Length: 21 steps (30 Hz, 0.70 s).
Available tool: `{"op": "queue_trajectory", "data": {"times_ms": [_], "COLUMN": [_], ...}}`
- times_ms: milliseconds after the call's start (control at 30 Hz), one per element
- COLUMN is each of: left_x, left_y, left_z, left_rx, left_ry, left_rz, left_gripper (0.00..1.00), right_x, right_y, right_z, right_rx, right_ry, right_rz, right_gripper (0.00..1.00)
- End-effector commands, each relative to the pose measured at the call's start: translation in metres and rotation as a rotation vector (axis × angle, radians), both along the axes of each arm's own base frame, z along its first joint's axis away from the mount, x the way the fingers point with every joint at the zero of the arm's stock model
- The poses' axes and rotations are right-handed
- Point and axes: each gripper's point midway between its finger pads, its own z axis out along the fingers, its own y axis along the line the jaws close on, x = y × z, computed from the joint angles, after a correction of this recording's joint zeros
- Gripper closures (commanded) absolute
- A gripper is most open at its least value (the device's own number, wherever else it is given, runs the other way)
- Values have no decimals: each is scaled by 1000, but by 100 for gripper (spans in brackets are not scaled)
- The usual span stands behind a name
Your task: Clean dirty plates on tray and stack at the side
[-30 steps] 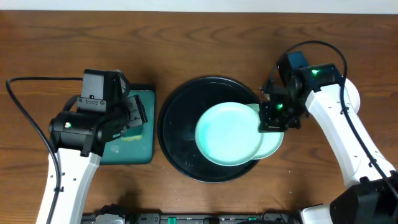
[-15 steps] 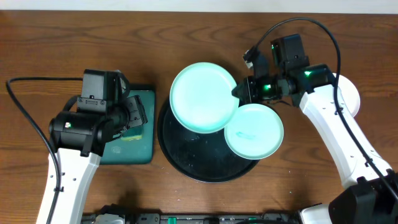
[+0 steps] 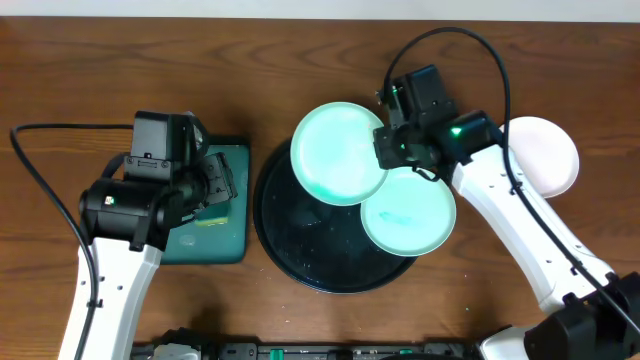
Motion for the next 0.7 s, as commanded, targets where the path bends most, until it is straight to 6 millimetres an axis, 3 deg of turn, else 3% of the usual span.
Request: {"op": "queue_trajectory", "data": {"times_ms": [0, 267, 433, 667], "left_x": [3, 4, 4, 4], "left_y": [0, -1, -1, -1], "left_z": [2, -2, -2, -2], "left_rx": [10, 12, 12, 12], "left_ry": [-1, 14, 14, 14], "left_rz": [-9, -9, -9, -9], "left_gripper": [38, 38, 38, 38], "right_x": [19, 36, 39, 23], "right_y": [-15, -17, -2, 36], "right_z": [26, 59, 90, 138], "right_rx": [-159, -438, -657, -937], "right_ry": [-143, -357, -512, -699], "right_rz": [-36, 31, 115, 210], "right_gripper": [98, 99, 99, 99]}}
